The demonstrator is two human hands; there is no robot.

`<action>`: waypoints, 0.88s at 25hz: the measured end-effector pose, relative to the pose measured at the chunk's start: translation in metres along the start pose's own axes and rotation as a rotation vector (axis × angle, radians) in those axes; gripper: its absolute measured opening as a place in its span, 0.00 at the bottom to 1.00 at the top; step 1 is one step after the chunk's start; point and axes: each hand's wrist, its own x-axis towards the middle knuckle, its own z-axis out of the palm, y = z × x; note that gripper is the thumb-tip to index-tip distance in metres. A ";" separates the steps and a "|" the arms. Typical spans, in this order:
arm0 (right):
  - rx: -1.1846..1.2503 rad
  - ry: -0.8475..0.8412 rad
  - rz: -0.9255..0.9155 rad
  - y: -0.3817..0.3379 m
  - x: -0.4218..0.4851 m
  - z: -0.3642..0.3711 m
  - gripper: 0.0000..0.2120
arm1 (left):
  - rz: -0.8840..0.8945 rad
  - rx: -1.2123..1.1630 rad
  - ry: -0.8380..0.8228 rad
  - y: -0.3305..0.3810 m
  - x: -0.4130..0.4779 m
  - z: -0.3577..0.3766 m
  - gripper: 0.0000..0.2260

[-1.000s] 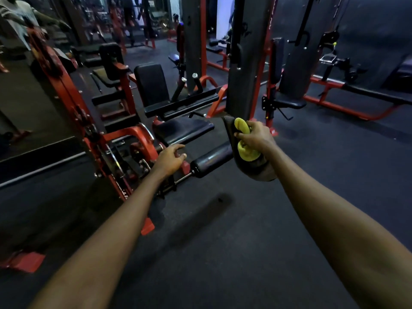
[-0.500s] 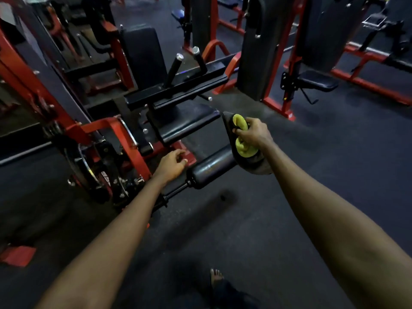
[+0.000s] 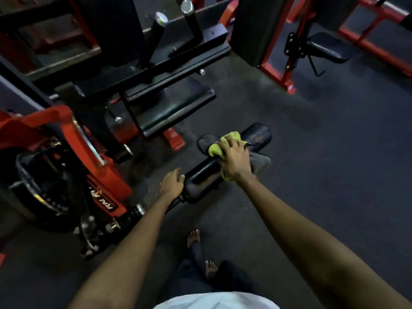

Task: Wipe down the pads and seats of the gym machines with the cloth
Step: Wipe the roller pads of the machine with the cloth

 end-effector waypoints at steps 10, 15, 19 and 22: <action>-0.051 -0.416 -0.284 0.017 -0.014 0.136 0.34 | -0.102 0.025 -0.169 -0.044 0.062 0.060 0.19; -0.070 -0.267 -0.223 0.065 0.012 0.140 0.33 | -0.130 -0.101 -0.090 -0.046 0.045 0.070 0.26; 0.051 -0.096 0.002 0.084 0.029 0.146 0.33 | -0.115 -0.230 -0.007 -0.048 0.045 0.078 0.23; 0.082 -0.090 -0.024 0.048 0.013 0.166 0.31 | -0.140 -0.262 0.025 -0.053 0.048 0.085 0.22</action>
